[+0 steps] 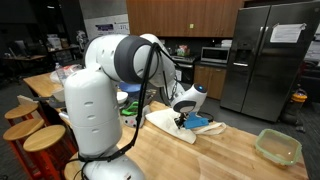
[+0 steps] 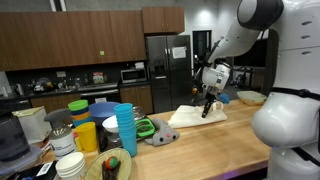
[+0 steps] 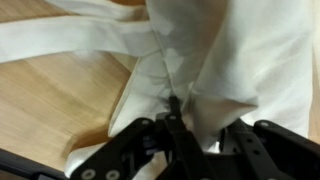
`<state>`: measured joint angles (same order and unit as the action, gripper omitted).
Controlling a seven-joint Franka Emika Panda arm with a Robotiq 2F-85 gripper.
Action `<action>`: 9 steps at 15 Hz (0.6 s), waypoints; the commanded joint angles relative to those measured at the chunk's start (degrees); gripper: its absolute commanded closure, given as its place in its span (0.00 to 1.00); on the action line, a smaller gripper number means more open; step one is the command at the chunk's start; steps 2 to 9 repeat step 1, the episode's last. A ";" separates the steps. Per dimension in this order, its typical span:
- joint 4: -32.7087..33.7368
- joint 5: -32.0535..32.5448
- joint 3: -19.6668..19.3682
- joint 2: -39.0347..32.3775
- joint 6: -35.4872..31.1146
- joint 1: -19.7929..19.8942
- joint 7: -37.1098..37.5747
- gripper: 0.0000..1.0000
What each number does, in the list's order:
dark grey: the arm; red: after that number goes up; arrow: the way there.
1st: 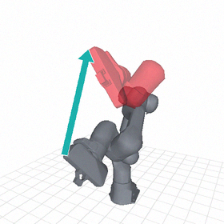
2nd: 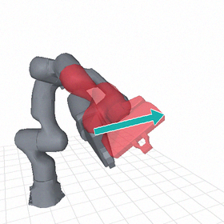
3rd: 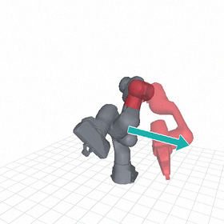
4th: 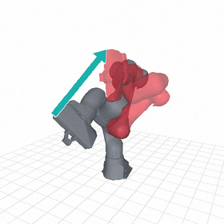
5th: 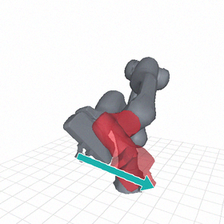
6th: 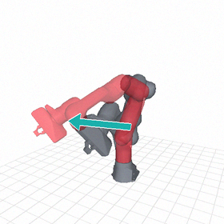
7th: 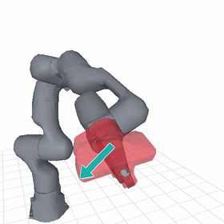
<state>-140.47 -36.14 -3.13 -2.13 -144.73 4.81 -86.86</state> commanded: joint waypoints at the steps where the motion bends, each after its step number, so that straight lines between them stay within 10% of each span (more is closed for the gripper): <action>1: 0.04 0.16 0.03 0.05 0.11 0.06 0.17 0.67; 9: 0.04 0.16 0.03 0.05 0.11 0.06 0.17 0.67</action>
